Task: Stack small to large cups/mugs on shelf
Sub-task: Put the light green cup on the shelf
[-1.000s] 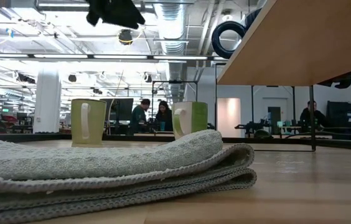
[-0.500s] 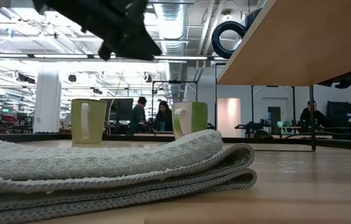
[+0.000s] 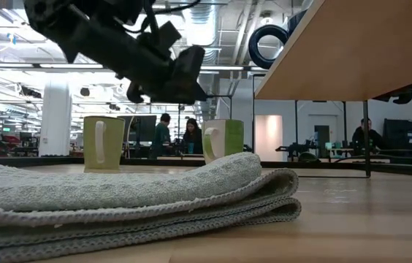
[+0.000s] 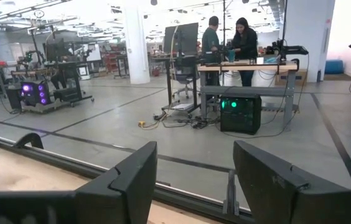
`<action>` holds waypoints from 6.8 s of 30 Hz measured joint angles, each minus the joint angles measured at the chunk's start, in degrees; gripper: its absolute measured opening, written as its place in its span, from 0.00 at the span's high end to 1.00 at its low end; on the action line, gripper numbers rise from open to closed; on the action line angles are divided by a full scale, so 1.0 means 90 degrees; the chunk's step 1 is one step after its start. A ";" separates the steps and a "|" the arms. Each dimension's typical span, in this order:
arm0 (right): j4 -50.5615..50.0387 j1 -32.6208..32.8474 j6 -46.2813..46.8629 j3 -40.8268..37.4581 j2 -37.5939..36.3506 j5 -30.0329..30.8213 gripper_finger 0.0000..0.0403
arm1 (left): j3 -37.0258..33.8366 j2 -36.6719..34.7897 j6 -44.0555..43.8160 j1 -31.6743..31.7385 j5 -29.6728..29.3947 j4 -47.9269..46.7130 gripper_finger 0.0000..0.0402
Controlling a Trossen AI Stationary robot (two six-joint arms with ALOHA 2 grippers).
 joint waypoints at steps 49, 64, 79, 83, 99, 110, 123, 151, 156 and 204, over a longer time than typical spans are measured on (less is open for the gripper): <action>-0.0002 0.0000 -0.0003 0.0001 0.0000 0.0000 0.42 | 0.0005 0.0162 -0.0039 0.0078 0.0602 -0.0328 0.33; -0.0001 0.0000 -0.0002 0.0001 0.0000 0.0000 0.42 | 0.0005 0.0162 -0.0766 0.0423 0.1293 -0.0413 0.33; 0.0000 0.0002 -0.0003 0.0001 0.0000 0.0000 0.42 | 0.0005 0.0162 -0.0363 0.0521 0.1377 -0.0411 0.41; -0.0002 0.0000 -0.0005 0.0001 0.0000 0.0000 0.42 | 0.0005 0.0162 -0.0360 0.0568 0.1644 -0.0413 0.42; 0.0019 -0.0024 -0.0044 0.0001 0.0034 0.0012 0.42 | 0.0416 0.0749 0.0005 0.0705 0.1470 -0.0019 0.42; 0.0011 -0.0066 -0.0059 0.0001 0.0080 0.0012 0.42 | 0.0993 0.1313 0.0205 0.0721 0.1008 -0.0290 0.42; 0.0004 -0.0083 -0.0068 0.0000 0.0080 0.0012 0.42 | 0.1098 0.1312 -0.0248 0.0801 0.0741 -0.0945 0.42; 0.0002 -0.0083 -0.0066 0.0001 0.0080 0.0005 0.42 | 0.1093 0.1308 0.0170 0.1105 0.1364 -0.1047 0.76; 0.0002 -0.0083 -0.0066 0.0001 0.0080 0.0005 0.42 | 0.1093 0.1306 0.0209 0.1105 0.1417 -0.1034 0.89; 0.0000 -0.0083 -0.0063 0.0001 0.0080 0.0005 0.42 | 0.1090 0.1301 -0.0224 0.1314 0.2851 -0.1013 0.90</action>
